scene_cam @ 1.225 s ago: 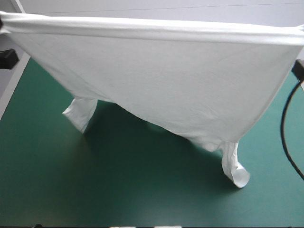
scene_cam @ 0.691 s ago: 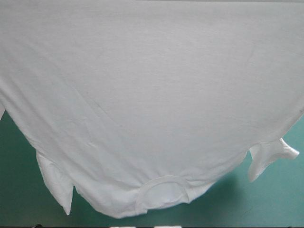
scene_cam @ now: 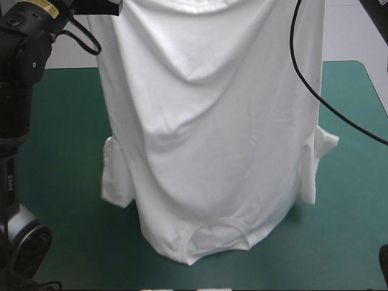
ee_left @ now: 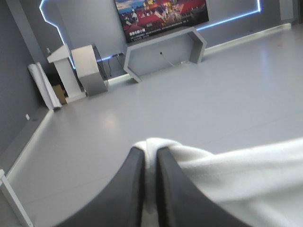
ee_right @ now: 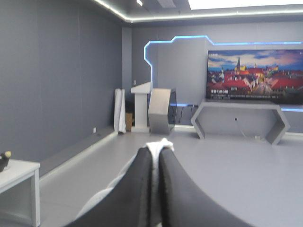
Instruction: Fold the cloth
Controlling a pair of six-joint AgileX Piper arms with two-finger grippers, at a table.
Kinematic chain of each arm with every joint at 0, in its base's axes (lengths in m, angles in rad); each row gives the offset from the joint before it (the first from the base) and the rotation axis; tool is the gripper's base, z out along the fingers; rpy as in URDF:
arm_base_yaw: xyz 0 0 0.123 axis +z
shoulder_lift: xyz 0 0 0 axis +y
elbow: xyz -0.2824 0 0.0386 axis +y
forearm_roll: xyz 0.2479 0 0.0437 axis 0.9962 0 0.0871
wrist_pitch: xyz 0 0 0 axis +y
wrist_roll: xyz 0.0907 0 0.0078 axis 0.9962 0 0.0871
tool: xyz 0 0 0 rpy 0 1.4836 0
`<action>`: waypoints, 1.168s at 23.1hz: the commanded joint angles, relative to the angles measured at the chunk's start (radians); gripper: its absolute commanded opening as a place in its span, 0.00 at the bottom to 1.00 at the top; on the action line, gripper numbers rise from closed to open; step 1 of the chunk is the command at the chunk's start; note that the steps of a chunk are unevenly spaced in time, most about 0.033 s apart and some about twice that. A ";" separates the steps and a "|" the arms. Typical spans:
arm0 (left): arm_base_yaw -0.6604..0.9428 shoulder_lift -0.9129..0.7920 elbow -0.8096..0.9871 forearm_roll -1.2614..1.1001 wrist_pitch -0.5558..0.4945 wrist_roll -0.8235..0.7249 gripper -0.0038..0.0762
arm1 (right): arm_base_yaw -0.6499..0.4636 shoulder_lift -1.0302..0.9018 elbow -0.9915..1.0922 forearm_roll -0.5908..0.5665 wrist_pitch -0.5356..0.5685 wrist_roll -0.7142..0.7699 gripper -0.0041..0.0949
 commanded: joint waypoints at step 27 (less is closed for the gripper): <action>0.158 0.044 0.761 -0.251 0.205 -0.018 0.04 | -0.006 0.197 0.391 -0.088 0.749 0.042 0.02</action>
